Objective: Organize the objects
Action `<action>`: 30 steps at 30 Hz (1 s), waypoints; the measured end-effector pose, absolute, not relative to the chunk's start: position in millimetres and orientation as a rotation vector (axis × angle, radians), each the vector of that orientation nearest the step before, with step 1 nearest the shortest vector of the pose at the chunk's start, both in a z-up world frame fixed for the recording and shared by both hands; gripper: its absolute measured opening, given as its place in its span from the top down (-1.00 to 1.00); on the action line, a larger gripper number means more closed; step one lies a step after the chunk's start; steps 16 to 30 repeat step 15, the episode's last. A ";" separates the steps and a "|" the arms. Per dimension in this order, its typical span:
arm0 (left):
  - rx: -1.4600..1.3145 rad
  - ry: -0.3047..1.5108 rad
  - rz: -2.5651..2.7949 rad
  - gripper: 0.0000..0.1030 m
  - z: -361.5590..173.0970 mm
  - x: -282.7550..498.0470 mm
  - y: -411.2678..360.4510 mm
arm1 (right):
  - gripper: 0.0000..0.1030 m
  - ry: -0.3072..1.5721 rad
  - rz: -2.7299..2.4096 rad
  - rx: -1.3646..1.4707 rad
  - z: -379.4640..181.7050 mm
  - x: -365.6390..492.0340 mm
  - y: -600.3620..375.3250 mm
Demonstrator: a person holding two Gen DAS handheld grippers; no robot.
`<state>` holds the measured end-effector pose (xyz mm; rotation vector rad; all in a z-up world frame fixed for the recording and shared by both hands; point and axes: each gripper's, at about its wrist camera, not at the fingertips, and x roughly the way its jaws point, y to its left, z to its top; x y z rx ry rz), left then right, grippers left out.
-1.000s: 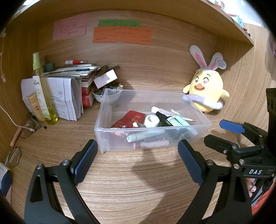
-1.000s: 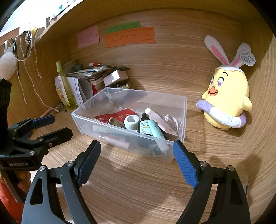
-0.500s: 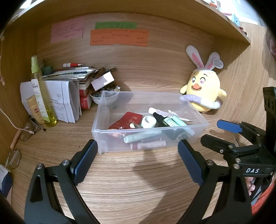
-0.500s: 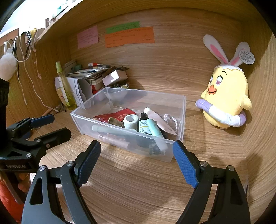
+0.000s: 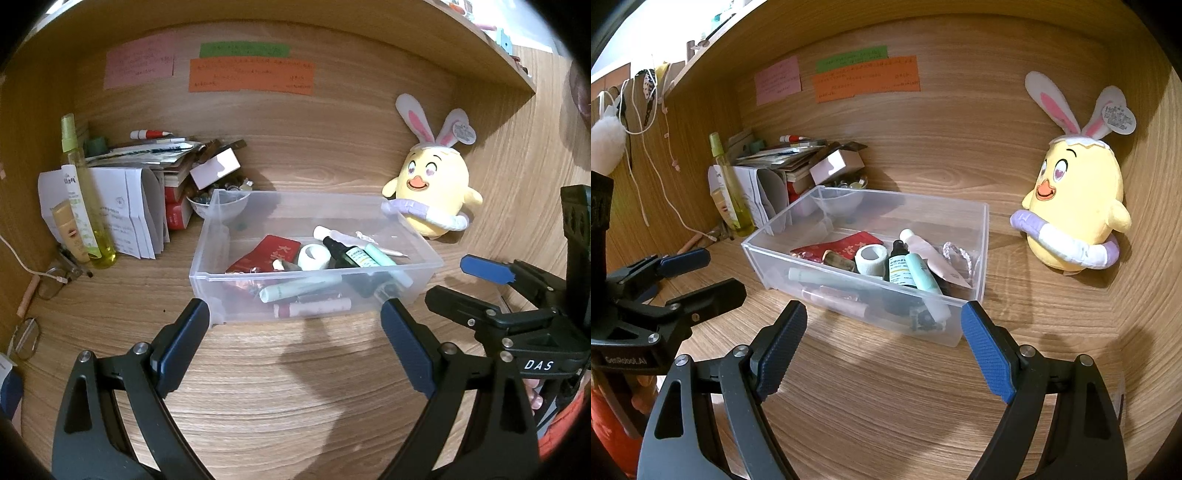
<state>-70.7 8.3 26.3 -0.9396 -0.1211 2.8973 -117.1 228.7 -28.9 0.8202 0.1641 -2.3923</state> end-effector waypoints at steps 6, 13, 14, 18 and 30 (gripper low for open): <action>-0.911 -0.096 2.899 -0.86 26.5 -69.8 10.1 | -0.62 0.165 -2.392 0.829 -30.6 -117.4 226.2; -0.910 -0.092 2.874 -0.89 25.9 -69.2 12.0 | -0.62 0.165 -2.391 0.835 -32.2 -118.8 223.5; -0.913 -0.091 2.873 -0.90 25.8 -69.3 11.8 | -0.62 0.166 -2.391 0.836 -32.8 -119.1 223.1; -0.919 -0.093 2.870 -0.93 25.5 -69.6 11.6 | -0.62 0.167 -2.392 0.837 -33.3 -119.5 222.7; -0.919 -0.093 2.870 -0.93 25.5 -69.6 11.6 | -0.62 0.167 -2.392 0.837 -33.3 -119.5 222.7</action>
